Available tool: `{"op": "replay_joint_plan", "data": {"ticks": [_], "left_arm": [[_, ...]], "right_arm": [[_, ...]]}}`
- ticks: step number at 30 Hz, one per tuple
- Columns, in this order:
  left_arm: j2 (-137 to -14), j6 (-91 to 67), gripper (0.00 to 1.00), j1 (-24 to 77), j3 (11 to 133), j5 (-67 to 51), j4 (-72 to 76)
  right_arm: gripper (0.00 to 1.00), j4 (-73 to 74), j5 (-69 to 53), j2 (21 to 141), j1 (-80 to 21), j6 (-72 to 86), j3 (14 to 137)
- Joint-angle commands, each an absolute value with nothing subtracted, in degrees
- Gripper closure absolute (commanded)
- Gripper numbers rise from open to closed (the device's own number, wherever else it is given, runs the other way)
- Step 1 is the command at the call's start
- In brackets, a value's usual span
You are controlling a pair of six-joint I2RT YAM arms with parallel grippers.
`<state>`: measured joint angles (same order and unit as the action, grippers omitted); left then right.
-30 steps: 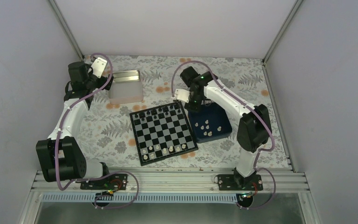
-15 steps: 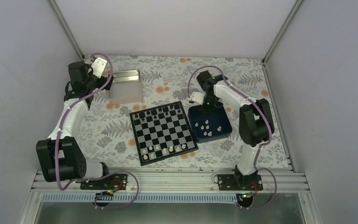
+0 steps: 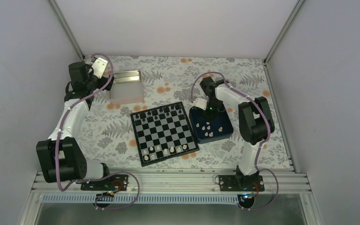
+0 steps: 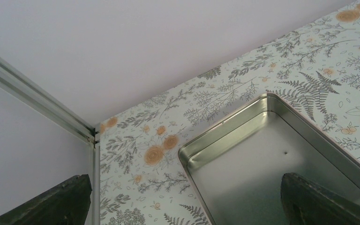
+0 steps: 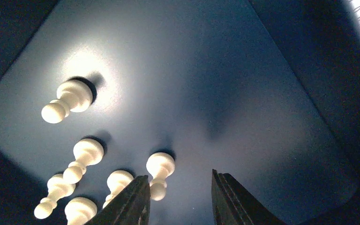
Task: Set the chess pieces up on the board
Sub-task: Pick up the chess piece from the storage box.
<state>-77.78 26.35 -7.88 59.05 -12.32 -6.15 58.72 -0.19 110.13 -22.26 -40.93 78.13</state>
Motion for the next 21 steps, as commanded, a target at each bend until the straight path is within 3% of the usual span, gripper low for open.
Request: {"op": "replay_joint_plan", "data": {"ticks": [1,11,21], "left_arm": [[-77.9,26.0,0.0,-8.2,59.6,-13.4,-6.4],[-77.7,26.0,0.0,-8.2,59.5,-13.4,-6.5],[-77.8,26.0,0.0,-8.2,59.5,-13.4,-6.5]], "right_arm": [[0.64,58.3,-1.8,110.1,-21.5,-41.5,76.9],[0.67,57.0,-2.3,110.7,-21.4,-41.5,75.5],[0.88,58.2,-2.5,108.7,-21.4,-41.4,77.0]]}}
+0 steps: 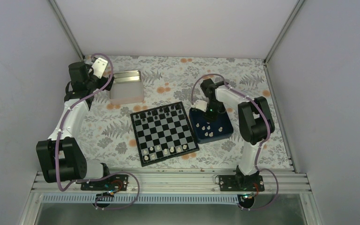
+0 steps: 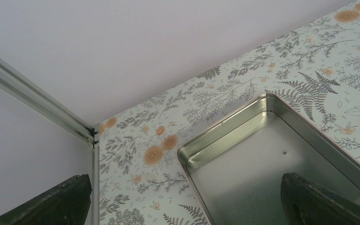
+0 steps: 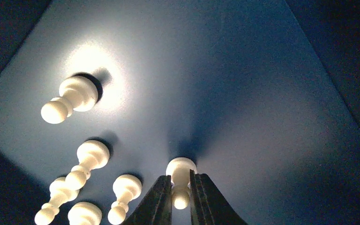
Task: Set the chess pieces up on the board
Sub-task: Pick up the chess piece from the storage box, then place the chess piece on the chessboard.
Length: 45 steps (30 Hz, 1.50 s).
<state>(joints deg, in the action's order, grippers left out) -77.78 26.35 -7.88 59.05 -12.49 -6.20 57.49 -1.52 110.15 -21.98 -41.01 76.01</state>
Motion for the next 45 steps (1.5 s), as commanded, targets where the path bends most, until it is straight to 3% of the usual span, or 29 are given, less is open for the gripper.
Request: {"op": "replay_joint_plan", "data": {"ticks": [1,8,15,26,45], "left_arm": [[-77.9,26.0,0.0,-8.2,59.5,-13.4,-6.5],[-77.6,25.9,0.0,-8.2,59.6,-13.5,-6.5],[-77.4,25.9,0.0,-8.2,59.6,-13.4,-6.6],[-77.7,25.8,0.0,-8.2,59.7,-13.5,-6.5],[-77.8,25.9,0.0,-8.2,59.5,-13.5,-6.1]], "right_arm": [[0.89,58.8,-2.4,108.2,-21.4,-41.3,77.5],[0.9,64.8,0.7,104.4,-26.0,-39.7,84.0],[0.89,68.7,1.6,104.9,-38.3,-37.8,92.4],[0.88,66.2,-1.7,111.6,-55.2,-37.3,94.7],[0.87,64.4,-5.7,117.7,-63.0,-38.9,94.7]]}}
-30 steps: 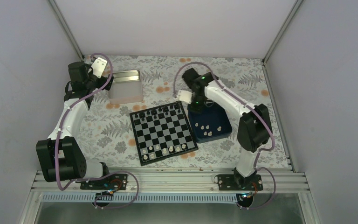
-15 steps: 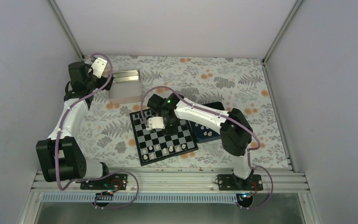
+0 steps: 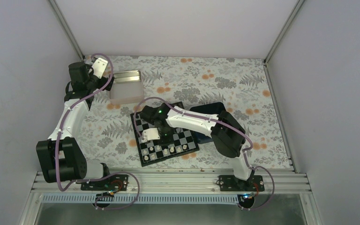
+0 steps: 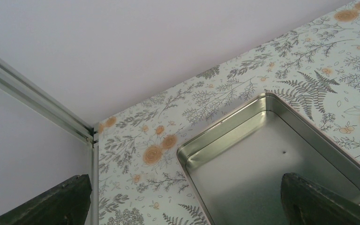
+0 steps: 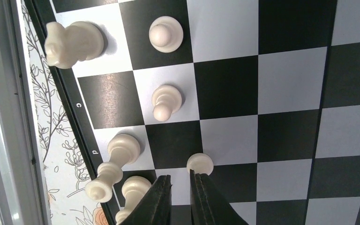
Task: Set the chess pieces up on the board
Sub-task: Place the chess piece on the chessboard.
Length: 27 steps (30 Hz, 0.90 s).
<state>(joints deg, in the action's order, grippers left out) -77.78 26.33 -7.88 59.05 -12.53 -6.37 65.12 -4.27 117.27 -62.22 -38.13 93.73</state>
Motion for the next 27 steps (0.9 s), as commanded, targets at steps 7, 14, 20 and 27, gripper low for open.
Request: {"op": "replay_joint_plan", "data": {"ticks": [7,14,20,27], "left_arm": [[-77.6,25.9,0.0,-8.2,59.4,-13.7,-6.1],[-77.4,26.0,0.0,-8.2,59.2,-13.8,-5.9],[-77.3,26.0,0.0,-8.2,59.1,-13.8,-6.0],[-77.4,26.1,0.0,-8.2,59.0,-13.6,-5.9]], "right_arm": [[0.83,64.1,-3.0,116.5,-62.7,-38.2,94.2],[0.78,63.3,-2.2,116.1,-62.3,-37.9,91.9],[0.73,62.1,-2.0,116.4,-61.6,-38.2,91.2],[0.74,61.5,-2.6,117.4,-61.1,-38.8,91.0]]}}
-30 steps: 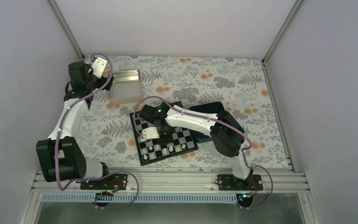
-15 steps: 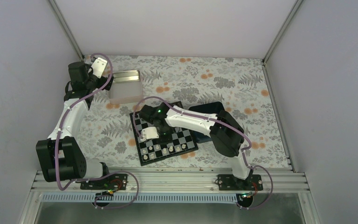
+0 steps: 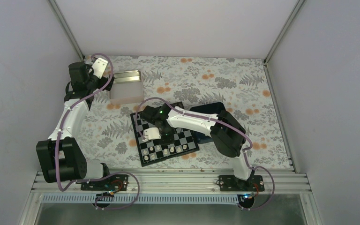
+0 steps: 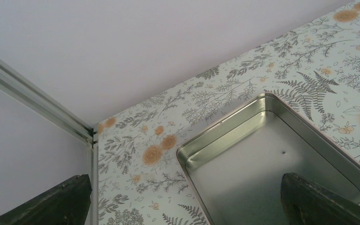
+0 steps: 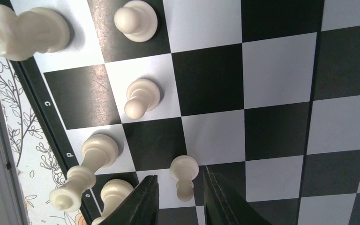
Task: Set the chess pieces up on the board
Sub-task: Place the chess piece on the chessboard.
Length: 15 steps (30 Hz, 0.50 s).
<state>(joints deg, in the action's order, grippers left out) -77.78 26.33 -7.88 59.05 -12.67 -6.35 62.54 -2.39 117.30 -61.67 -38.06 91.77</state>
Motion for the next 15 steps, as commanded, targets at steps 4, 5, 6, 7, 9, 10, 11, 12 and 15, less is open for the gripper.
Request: {"op": "replay_joint_plan", "data": {"ticks": [4,5,6,7,9,10,11,12,15], "left_arm": [[-77.5,26.1,0.0,-8.2,59.1,-13.6,-5.9],[-77.6,26.1,0.0,-8.1,59.0,-13.6,-5.9],[-77.7,26.1,0.0,-8.2,59.0,-13.7,-5.9],[-77.7,26.2,0.0,-8.2,58.9,-13.7,-5.9],[-77.7,26.2,0.0,-8.2,59.0,-13.8,-5.9],[-77.7,26.2,0.0,-8.2,59.0,-13.8,-6.0],[-77.7,26.2,0.0,-8.2,59.0,-13.8,-6.0],[-77.6,26.1,0.0,-8.2,59.0,-13.8,-6.0],[-77.7,26.1,0.0,-8.2,59.0,-13.8,-5.9]], "right_arm": [[0.73,61.1,-2.6,117.8,-60.5,-39.2,90.9],[0.73,61.1,-2.6,118.0,-60.3,-39.2,90.9],[0.73,61.1,-2.6,118.1,-60.1,-39.2,90.9],[0.73,61.0,-2.6,118.2,-59.9,-39.2,90.9],[0.74,61.0,-2.9,118.4,-59.7,-39.3,90.8],[0.74,60.9,-3.0,118.5,-59.7,-39.4,90.8],[0.74,60.9,-3.1,118.6,-59.7,-39.4,90.8],[0.75,60.8,-3.3,118.5,-59.7,-39.5,90.7],[0.78,60.7,-4.1,118.7,-59.5,-39.6,90.9]]}}
